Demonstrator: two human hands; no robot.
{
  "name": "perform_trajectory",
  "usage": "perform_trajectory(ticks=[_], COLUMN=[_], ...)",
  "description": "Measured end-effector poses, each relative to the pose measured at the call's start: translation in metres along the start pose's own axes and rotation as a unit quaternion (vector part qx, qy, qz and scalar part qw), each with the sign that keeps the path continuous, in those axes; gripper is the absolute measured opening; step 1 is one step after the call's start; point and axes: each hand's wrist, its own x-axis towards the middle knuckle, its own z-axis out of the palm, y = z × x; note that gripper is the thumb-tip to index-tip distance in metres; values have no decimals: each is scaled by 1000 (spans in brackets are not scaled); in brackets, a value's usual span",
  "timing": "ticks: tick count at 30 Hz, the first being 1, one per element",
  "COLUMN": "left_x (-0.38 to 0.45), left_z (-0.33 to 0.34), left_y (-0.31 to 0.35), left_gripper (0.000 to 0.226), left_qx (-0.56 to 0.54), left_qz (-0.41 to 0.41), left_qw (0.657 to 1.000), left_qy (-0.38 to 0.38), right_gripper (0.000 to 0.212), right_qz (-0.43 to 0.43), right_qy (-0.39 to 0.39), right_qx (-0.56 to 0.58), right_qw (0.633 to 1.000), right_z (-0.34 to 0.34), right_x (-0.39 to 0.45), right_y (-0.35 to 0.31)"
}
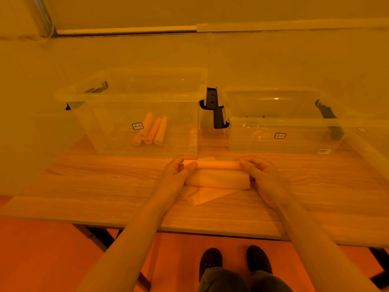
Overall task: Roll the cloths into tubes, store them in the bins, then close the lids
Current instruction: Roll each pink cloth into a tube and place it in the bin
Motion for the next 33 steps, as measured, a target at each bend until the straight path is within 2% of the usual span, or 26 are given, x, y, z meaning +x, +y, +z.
perform_trajectory(ticks=[4, 9, 22, 27, 31, 33], left_x=[3, 1, -2, -1, -2, 0], left_z=[-3, -1, 0, -1, -1, -1], left_y=[-3, -1, 1, 0, 0, -1], left_gripper=[23, 19, 19, 21, 25, 26], left_qx=[13, -19, -20, -24, -26, -24], left_qz=[-14, -23, -19, -27, -15, -14], left_qw=[1000, 1000, 1000, 999, 1000, 1000], left_qy=[17, -3, 4, -1, 0, 4], right_gripper=[25, 42, 4, 11, 34, 32], right_qz=[5, 11, -8, -15, -8, -2], right_qy=[3, -3, 20, 14, -12, -20], right_qx=[-8, -16, -48, -31, -11, -3], right_qw=[1000, 1000, 999, 999, 1000, 1000], right_z=[0, -3, -1, 0, 0, -1], right_x=[2, 2, 1, 0, 1, 2], right_y=[1, 5, 5, 4, 4, 5])
